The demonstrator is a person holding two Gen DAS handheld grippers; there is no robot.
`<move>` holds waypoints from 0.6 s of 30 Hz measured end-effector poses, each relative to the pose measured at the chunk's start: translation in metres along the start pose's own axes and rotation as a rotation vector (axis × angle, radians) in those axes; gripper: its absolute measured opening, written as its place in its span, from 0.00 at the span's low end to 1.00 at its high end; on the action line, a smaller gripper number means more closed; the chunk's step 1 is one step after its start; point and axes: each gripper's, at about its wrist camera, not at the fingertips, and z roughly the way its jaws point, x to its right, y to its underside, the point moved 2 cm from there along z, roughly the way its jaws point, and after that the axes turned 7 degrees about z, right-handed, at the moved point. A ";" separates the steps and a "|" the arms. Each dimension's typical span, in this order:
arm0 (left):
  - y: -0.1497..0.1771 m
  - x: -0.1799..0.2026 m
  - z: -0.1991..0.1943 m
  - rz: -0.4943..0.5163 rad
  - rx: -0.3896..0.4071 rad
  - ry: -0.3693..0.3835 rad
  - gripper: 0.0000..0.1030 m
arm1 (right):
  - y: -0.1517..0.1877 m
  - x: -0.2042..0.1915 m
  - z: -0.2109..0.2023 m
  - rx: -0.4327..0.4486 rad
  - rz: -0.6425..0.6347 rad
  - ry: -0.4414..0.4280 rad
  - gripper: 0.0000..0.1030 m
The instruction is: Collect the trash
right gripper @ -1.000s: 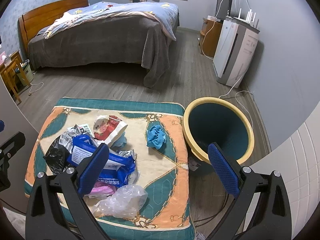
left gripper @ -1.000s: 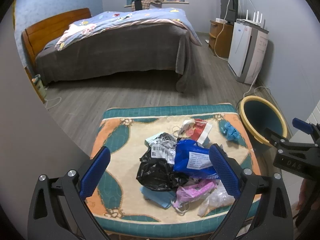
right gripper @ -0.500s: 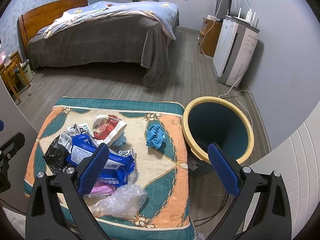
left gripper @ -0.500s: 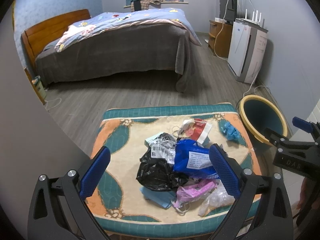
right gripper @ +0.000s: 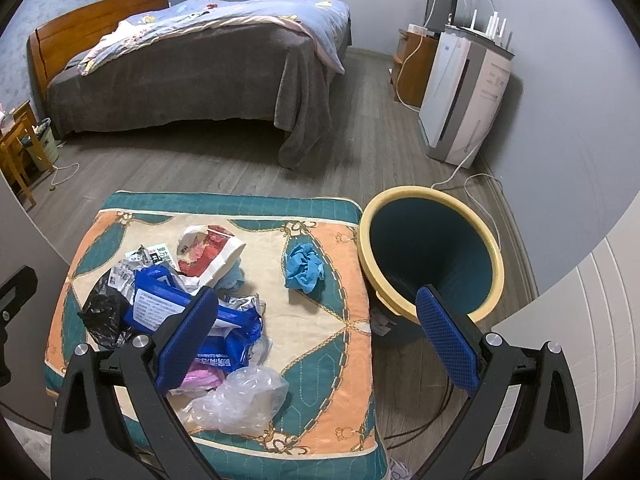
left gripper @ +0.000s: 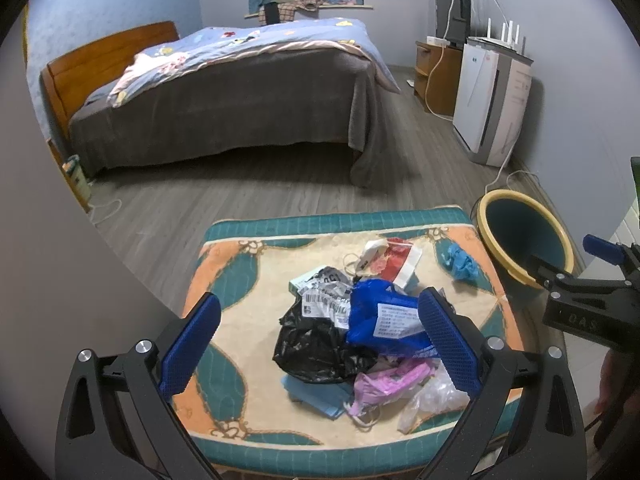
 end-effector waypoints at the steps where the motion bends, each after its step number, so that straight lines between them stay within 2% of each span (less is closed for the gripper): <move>1: 0.000 0.000 0.000 0.001 -0.001 -0.001 0.95 | 0.000 -0.003 -0.001 0.001 -0.002 0.001 0.94; 8: 0.002 0.003 0.002 0.009 -0.010 0.002 0.95 | -0.001 -0.005 -0.004 0.003 -0.007 0.008 0.95; 14: 0.003 0.008 0.001 0.059 0.011 -0.035 0.95 | -0.001 0.000 -0.002 -0.013 0.017 -0.009 0.95; 18: 0.003 0.006 0.002 0.032 0.030 -0.026 0.95 | -0.003 0.004 -0.002 -0.033 0.049 -0.036 0.95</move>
